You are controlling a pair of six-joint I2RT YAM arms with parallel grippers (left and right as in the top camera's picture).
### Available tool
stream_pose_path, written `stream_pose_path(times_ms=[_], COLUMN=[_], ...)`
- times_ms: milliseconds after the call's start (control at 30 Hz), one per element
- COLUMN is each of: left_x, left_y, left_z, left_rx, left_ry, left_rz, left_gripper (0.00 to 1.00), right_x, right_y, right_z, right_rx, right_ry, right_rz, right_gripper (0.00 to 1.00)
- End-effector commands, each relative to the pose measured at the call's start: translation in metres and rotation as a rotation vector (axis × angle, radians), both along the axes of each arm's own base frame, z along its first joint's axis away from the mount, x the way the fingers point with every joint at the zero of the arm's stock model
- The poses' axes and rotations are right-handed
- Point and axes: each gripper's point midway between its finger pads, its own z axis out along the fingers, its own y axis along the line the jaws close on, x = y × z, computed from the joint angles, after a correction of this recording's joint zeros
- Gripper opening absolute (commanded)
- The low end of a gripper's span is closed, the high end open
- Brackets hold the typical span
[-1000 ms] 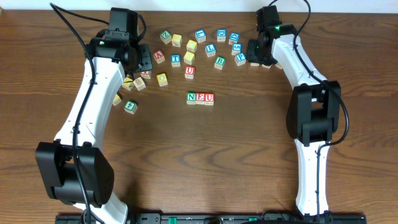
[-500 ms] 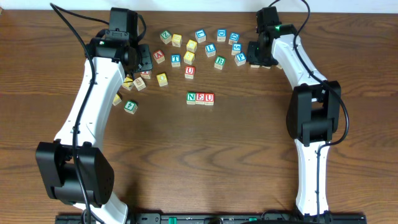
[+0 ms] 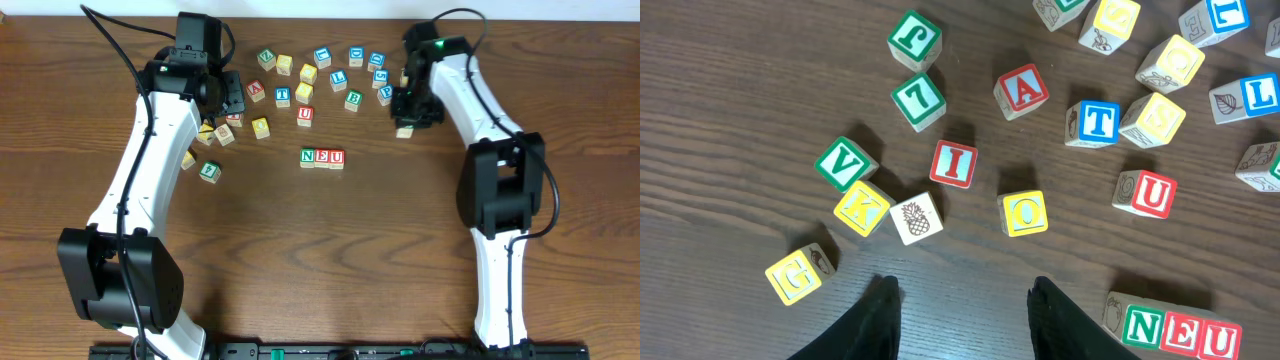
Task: Spell out NEURIPS
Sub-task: 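Carry the green R block and set it right of U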
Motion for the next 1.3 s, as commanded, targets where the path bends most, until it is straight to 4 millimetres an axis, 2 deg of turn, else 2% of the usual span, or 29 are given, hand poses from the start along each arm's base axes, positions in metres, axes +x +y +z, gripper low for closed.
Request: stream_pose_path(times_ms=[0, 200, 433, 700, 1267], left_x=[0.001, 0.002, 0.002, 0.002, 0.002], left_y=[0.001, 0.001, 0.001, 0.001, 0.001], left_z=[-0.007, -0.006, -0.006, -0.006, -0.006], left_rx=[0.011, 0.011, 0.011, 0.011, 0.011], left_ry=[0.011, 0.005, 0.006, 0.006, 0.006], left_rz=[-0.012, -0.012, -0.012, -0.012, -0.012], left_gripper=[0.41, 0.41, 0.41, 0.41, 0.41], right_x=[-0.007, -0.025, -0.05, -0.066, -0.075], right_y=[0.03, 0.059, 0.08, 0.091, 0.102], right_z=[0.021, 0.017, 0.01, 0.011, 0.012], right_rx=[0.025, 0.018, 0.0, -0.006, 0.049], right_ry=[-0.027, -0.003, 0.055, 0.094, 0.132], right_rz=[0.07, 0.138, 0.184, 0.182, 0.176], right_gripper=[0.21, 0.23, 0.24, 0.26, 0.35])
